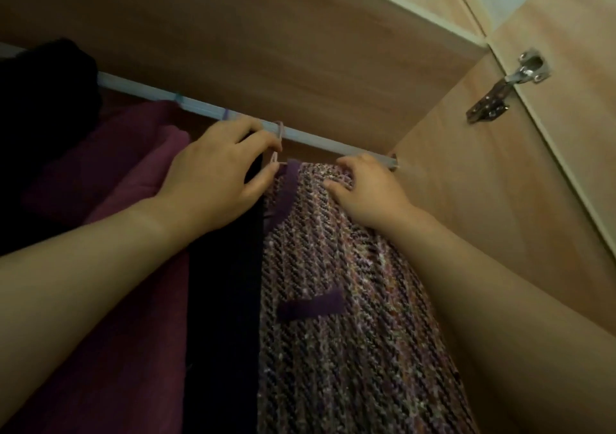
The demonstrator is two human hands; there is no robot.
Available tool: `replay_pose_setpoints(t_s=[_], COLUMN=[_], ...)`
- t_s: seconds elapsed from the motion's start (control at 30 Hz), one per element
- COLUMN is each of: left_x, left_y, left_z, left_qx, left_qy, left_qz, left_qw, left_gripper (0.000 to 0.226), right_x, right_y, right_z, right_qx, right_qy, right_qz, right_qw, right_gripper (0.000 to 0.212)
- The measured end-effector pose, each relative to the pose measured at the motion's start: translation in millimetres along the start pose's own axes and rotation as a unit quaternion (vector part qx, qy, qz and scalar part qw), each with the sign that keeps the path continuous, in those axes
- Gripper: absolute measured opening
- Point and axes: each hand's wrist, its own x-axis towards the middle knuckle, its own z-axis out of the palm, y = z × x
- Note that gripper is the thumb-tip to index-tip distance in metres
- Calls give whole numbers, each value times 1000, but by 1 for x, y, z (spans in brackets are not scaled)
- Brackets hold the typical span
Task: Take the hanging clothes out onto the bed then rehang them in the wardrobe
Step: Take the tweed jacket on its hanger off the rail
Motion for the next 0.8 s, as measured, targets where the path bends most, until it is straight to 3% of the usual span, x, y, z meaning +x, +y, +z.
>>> replay_pose_setpoints(t_s=[0.27, 0.53, 0.8], left_x=[-17, -25, -27], left_y=[-6, -7, -7], left_z=[22, 38, 40], left_qx=[-60, -54, -54], left_qy=[-19, -10, -9], left_qz=[-13, -2, 2], left_qw=[998, 998, 999], left_gripper=[43, 41, 39], right_x=[30, 42, 45], right_y=[2, 9, 7], right_z=[26, 40, 47], right_qx=[18, 47, 81], right_qy=[-28, -19, 42], right_qz=[40, 55, 122], right_qw=[999, 997, 988], right_gripper=[48, 38, 21])
